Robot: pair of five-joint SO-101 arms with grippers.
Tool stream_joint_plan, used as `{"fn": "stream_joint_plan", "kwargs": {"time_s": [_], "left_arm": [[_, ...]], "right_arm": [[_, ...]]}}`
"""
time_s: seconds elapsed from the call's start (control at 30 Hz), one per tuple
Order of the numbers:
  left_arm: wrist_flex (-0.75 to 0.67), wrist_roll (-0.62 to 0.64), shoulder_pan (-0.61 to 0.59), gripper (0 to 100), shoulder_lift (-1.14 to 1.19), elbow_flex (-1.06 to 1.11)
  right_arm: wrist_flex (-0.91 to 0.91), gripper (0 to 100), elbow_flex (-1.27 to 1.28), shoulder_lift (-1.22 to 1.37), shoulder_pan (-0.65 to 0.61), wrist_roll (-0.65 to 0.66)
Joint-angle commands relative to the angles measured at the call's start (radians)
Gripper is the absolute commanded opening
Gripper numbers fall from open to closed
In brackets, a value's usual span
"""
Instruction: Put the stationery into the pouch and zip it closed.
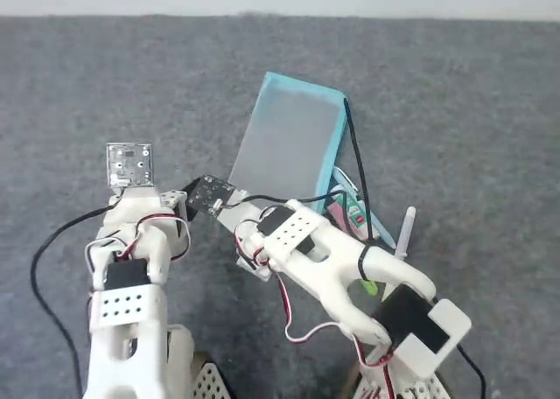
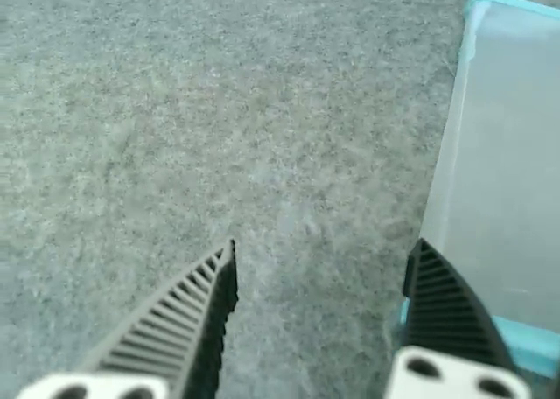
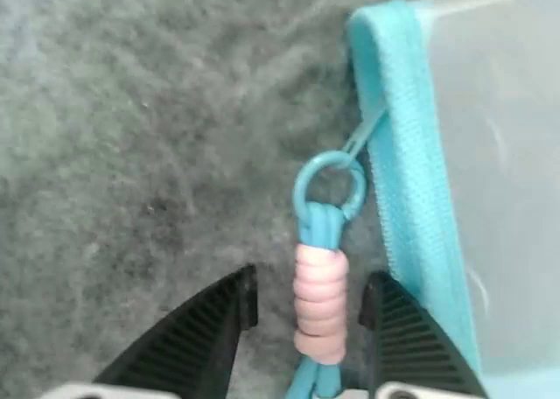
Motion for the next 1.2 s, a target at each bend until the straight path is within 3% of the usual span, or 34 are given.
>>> {"fn": "stream_joint_plan", "kwargs": {"time_s": [0.0, 0.03, 0.27, 0.5, 0.8, 1.17], "left_arm": [[-0.035, 0.009, 0.005, 29, -0.006, -0.064], [-0.035, 0.009, 0.005, 29, -0.006, -0.062], [-0.037, 0.009, 0.006, 29, -0.006, -0.062], [-0.006, 0.008, 0.02, 29, -0.006, -0.071], [0.118, -0.12, 0.18, 29, -0.011, -0.084], [0.147, -0.133, 0.249, 34, -0.014, -0.091]], "right_arm": [[-0.007, 5.8, -0.043, -0.007, 0.042, -0.012], [-0.007, 0.7, -0.041, -0.008, 0.05, -0.012], [0.102, 0.5, -0.048, -0.065, 0.168, 0.014], [0.202, 0.6, -0.006, -0.361, 0.248, 0.023], [0.012, 0.6, 0.365, -0.863, 0.277, -0.034], [0.11, 0.6, 0.419, -1.061, 0.271, -0.034]]}}
